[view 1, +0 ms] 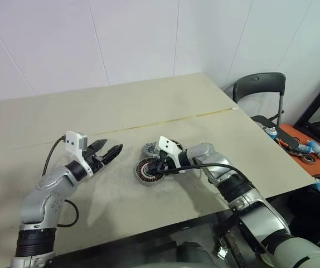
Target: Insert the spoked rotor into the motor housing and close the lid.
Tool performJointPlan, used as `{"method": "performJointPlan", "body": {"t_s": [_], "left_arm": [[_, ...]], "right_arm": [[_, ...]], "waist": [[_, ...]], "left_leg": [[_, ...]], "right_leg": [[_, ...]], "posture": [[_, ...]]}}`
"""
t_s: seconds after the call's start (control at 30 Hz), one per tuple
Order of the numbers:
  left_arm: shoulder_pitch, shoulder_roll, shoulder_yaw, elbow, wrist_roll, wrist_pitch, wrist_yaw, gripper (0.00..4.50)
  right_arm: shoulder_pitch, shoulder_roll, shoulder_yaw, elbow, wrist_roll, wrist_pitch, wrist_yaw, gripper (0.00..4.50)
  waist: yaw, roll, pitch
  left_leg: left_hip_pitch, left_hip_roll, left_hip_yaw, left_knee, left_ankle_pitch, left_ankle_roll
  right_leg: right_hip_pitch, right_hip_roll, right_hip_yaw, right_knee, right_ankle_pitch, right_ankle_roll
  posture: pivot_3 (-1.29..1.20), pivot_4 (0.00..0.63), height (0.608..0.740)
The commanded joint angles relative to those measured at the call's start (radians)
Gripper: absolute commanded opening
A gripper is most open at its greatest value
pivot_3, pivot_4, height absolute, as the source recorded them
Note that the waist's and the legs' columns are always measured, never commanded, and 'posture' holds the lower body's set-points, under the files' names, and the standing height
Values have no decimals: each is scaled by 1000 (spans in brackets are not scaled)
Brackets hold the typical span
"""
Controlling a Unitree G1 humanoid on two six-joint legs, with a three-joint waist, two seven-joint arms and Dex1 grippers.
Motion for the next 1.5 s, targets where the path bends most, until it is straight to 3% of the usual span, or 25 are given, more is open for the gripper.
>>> {"method": "performJointPlan", "body": {"t_s": [0.03,0.3,0.57,0.67,0.8,0.83,1.3,1.5], "left_arm": [[-18,7,16,-16,0,-18,-4,4097],[-21,3,10,-11,4,-20,-2,4097],[-30,8,14,0,2,-19,-6,4097],[-31,10,13,4,2,-17,-9,4097],[-36,12,13,9,1,-16,-13,4097],[-38,13,14,11,1,-16,-15,4097],[-22,7,14,-19,-1,-14,-9,4097],[-6,0,13,-31,-2,-15,-3,4097]], "right_arm": [[3,-24,-7,-34,12,62,27,2225],[-9,-48,-84,-174,136,206,71,2225],[-49,1,-220,-170,191,230,-70,2225],[-2,5,-192,-202,163,174,-102,1589],[42,-17,-116,-228,137,177,-81,197],[52,-21,-96,-231,131,180,-76,19],[51,25,-71,-168,107,123,-118,19],[79,50,-29,1,32,40,-160,19]], "waist": [[1,0,0],[0,0,0],[2,0,0],[2,0,0],[2,0,0],[2,0,0],[1,0,0],[0,0,0]], "left_leg": [[0,0,0,0,0,0],[-1,0,0,1,1,-1],[-1,0,0,1,1,-1],[-2,0,0,1,1,-1],[-2,0,0,1,0,-1],[-2,0,0,1,0,-1],[-2,0,0,1,1,-1],[-1,0,0,1,1,-1]], "right_leg": [[0,0,0,1,0,0],[-2,0,0,3,0,0],[-3,0,0,4,0,0],[-3,0,0,4,0,0],[-3,0,0,3,0,0],[-3,0,0,3,0,0],[-3,0,0,4,0,0],[-3,0,0,4,0,0]], "posture": [[0,0,740],[0,0,740],[0,0,740],[0,0,740],[0,0,740],[0,0,740],[0,0,740],[0,0,740]]}}
